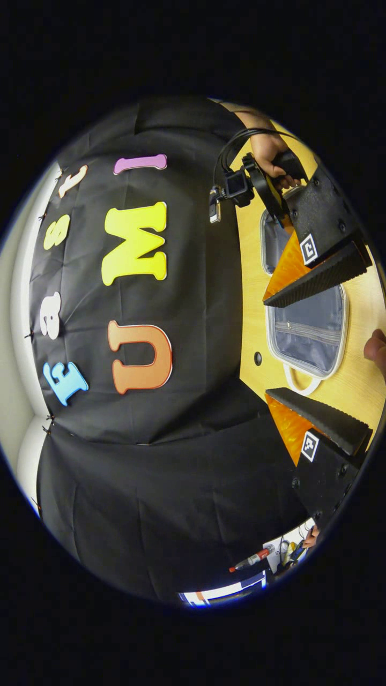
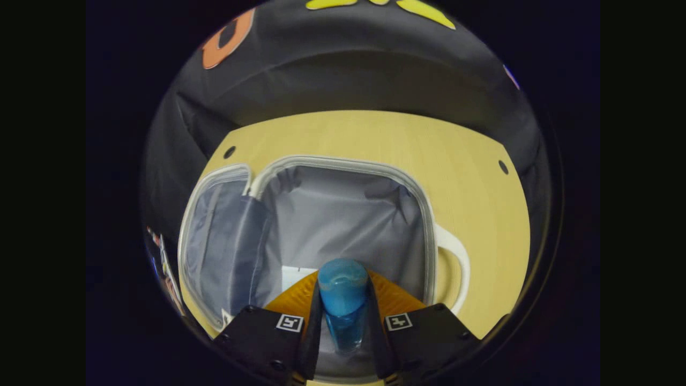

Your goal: First open the suitcase, pack the skin care products into it, and then close the suitcase.

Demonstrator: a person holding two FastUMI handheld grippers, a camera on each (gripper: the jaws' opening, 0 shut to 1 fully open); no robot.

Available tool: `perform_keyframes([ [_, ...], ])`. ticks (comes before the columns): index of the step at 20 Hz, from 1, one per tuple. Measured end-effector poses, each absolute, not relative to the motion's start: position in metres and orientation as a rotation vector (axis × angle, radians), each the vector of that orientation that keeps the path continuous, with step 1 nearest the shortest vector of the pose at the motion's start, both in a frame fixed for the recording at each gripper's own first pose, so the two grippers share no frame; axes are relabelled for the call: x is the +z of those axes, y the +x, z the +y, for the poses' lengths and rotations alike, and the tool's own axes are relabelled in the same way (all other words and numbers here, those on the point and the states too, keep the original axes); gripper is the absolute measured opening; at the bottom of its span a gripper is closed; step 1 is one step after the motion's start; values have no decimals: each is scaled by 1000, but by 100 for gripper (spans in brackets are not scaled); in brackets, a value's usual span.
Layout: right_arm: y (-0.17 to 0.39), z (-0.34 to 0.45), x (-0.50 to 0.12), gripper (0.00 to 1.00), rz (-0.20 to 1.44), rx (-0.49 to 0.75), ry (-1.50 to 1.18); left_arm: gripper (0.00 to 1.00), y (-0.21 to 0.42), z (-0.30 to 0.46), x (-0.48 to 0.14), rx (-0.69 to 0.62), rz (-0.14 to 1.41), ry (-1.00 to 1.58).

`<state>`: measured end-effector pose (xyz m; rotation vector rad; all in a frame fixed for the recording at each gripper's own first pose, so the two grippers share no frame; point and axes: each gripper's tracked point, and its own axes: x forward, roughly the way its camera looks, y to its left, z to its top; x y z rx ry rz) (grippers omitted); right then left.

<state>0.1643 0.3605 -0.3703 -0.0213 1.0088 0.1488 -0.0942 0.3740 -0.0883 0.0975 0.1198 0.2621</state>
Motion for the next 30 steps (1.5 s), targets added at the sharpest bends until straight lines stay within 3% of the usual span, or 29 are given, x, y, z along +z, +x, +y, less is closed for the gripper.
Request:
perform_keyframes([
  [3, 170, 357, -385, 39, 1043, 92, 9, 96, -101, 391, -95, 285, 128, 110],
  [9, 168, 363, -395, 41, 1061, 113, -5, 96, -109, 428, -130, 328, 231, 4],
  [11, 168, 360, -385, 50, 1035, 99, 23, 96, -105, 443, -148, 334, 289, -39],
  [13, 167, 362, -371, 74, 993, 110, 60, 97, -96, 465, -163, 378, 330, -99],
  [15, 164, 359, -347, 77, 953, 136, 79, 96, -87, 487, -174, 395, 342, -208],
  [19, 161, 327, -274, 78, 755, 175, 13, 99, -60, 517, -221, 387, 433, -479],
  [23, 130, 263, -193, 80, 529, 194, -65, 99, -27, 515, -268, 283, 510, -761],
  [29, 43, 137, -105, 76, 279, -3, -127, 97, 3, 512, -311, 267, 494, -1092],
  [30, 29, 123, -94, 80, 255, -33, -107, 96, 8, 506, -315, 261, 499, -1171],
])
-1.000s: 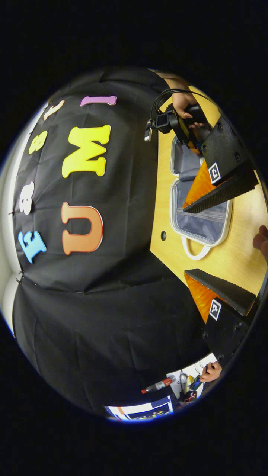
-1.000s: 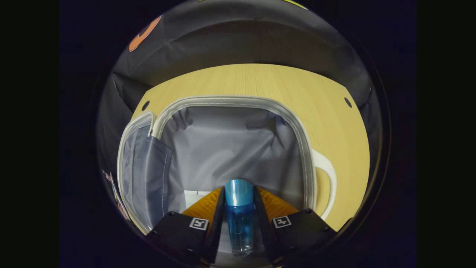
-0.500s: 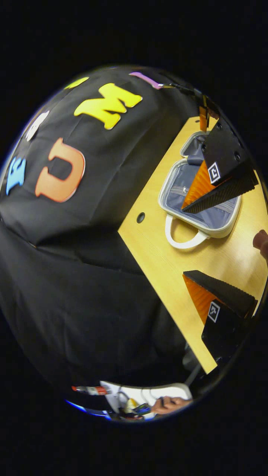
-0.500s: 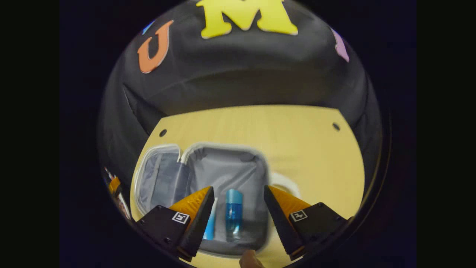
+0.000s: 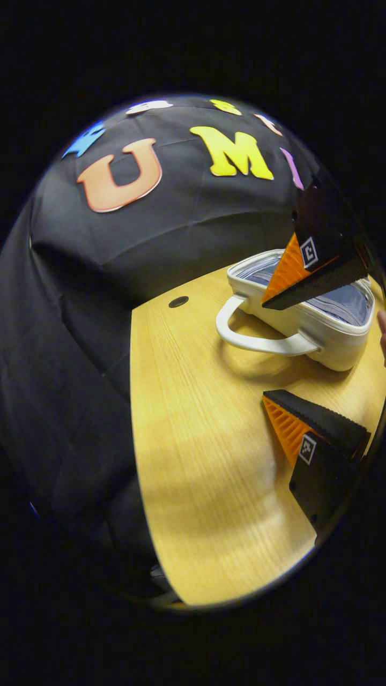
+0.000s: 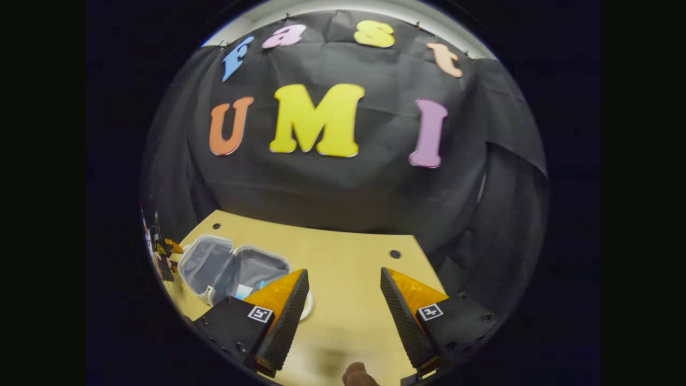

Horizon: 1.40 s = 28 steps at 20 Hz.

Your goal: First open the suitcase, pack the skin care products into it, and then close the suitcase.

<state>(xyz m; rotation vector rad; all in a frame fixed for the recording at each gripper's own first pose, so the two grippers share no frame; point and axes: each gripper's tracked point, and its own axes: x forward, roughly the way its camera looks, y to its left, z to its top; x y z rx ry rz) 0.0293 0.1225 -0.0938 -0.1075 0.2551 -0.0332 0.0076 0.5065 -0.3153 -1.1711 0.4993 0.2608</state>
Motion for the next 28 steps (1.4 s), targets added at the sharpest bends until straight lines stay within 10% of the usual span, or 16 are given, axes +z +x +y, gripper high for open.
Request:
perform_keyframes([
  [3, 3, 91, -78, 79, 215, -107, -81, 76, 16, 499, -318, 258, 513, -1254],
  [4, -2, 83, -77, 80, 212, -124, -76, 84, 17, 498, -319, 262, 524, -1250],
  [6, -10, 69, -82, 80, 222, -156, -64, 34, 17, 505, -329, 320, 576, -1212],
  [7, -12, 63, -84, 80, 227, -169, -54, 26, 17, 502, -329, 335, 605, -1208],
  [15, -21, 30, -90, 77, 238, -189, -58, 7, 25, 501, -281, 365, 581, -872],
  [28, -9, 19, -69, 79, 188, -35, -138, 4, 27, 417, -119, 273, 362, -430],
])
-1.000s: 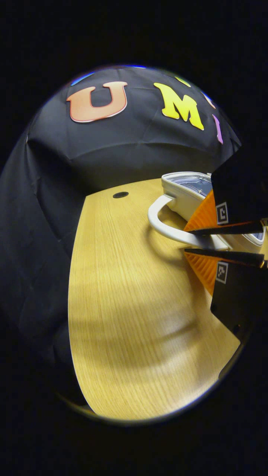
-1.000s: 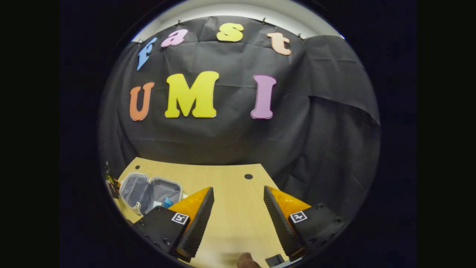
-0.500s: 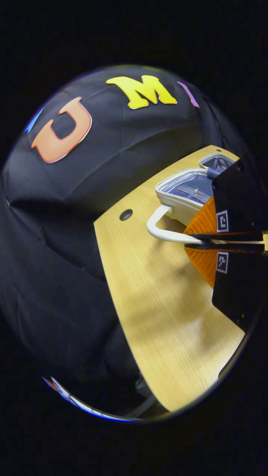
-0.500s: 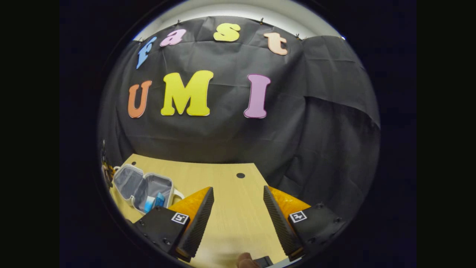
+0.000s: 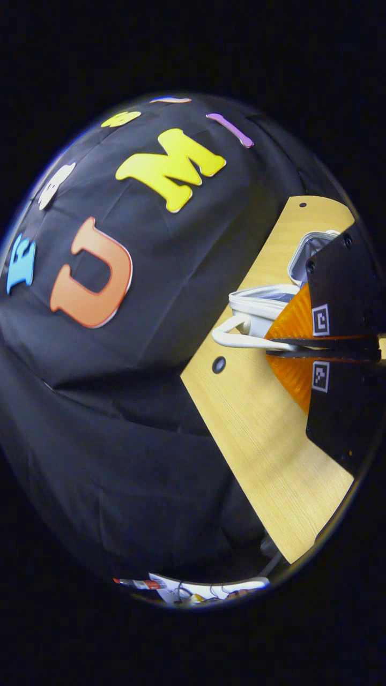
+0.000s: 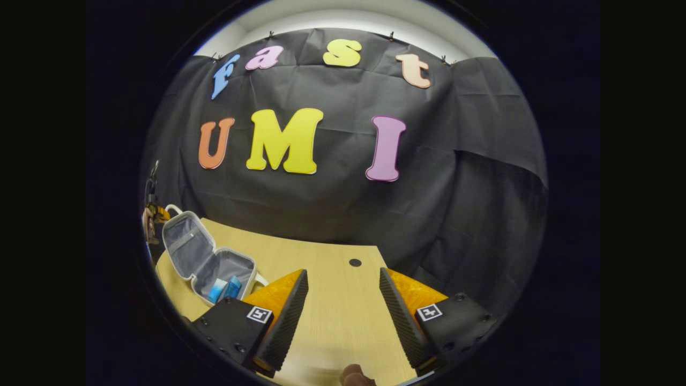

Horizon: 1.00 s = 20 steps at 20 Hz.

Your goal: First open the suitcase, pack the skin care products into it, and then close the suitcase.

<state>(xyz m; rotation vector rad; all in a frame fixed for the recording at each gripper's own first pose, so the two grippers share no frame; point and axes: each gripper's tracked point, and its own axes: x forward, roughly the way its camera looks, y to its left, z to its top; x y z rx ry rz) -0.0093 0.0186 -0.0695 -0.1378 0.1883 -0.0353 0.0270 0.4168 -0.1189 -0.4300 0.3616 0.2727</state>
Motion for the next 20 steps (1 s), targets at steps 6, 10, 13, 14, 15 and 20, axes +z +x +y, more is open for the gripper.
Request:
perform_keyframes([
  [6, -19, 8, -68, 79, 179, 19, -134, 3, 18, 339, -84, 204, 305, -187],
  [10, -26, -1, -71, 79, 178, 40, -128, 4, 10, 285, -86, 147, 290, -13],
  [13, -30, -4, -75, 79, 181, 55, -122, 3, 10, 243, -87, 91, 291, 171],
  [14, -31, -5, -75, 77, 184, 55, -122, 3, 8, 229, -87, 70, 288, 242],
  [15, -34, -9, -74, 79, 183, 57, -118, 3, 6, 213, -90, 43, 288, 304],
  [20, -40, -17, -75, 79, 175, 61, -115, 3, 18, 129, -122, -83, 314, 535],
])
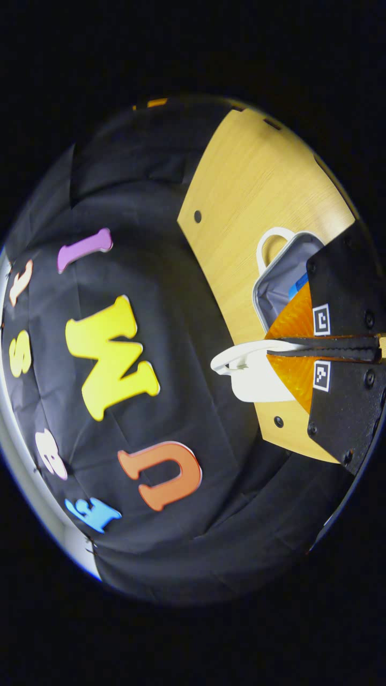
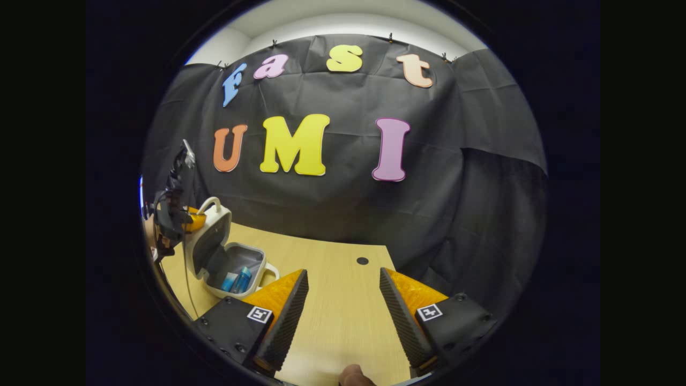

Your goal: First open the suitcase, pack the skin care products into it, and then close the suitcase.

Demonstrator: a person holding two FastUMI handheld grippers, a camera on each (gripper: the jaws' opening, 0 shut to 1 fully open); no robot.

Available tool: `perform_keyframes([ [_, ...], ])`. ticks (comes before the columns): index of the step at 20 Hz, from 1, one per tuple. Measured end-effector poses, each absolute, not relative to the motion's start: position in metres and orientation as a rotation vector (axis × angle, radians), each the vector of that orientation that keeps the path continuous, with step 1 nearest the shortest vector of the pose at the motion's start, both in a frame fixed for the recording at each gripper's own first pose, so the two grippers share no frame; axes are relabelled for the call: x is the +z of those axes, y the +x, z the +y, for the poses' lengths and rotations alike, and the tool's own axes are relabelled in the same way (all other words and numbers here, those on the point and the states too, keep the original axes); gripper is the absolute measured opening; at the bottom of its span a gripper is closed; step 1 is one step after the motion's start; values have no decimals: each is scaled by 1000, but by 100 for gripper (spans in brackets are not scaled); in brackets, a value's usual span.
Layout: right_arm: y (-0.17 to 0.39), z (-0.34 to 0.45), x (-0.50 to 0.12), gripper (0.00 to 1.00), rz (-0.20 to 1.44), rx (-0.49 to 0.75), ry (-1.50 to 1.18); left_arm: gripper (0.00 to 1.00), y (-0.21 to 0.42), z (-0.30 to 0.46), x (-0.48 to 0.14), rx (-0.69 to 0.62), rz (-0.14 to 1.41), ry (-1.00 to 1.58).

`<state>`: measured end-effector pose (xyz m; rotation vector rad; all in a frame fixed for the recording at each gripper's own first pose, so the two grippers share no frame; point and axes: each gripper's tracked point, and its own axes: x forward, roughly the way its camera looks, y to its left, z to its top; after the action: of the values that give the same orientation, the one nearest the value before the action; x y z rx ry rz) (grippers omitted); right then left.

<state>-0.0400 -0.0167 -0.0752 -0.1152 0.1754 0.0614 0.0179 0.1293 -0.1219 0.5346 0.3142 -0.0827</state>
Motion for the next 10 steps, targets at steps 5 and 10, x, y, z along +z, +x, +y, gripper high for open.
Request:
perform_keyframes([
  [5, -40, -31, -83, 79, 194, 41, -85, 3, 41, 82, -179, -194, 404, 680],
  [10, -37, -48, -90, 77, 211, 5, -77, 3, 55, 65, -230, -206, 497, 769],
])
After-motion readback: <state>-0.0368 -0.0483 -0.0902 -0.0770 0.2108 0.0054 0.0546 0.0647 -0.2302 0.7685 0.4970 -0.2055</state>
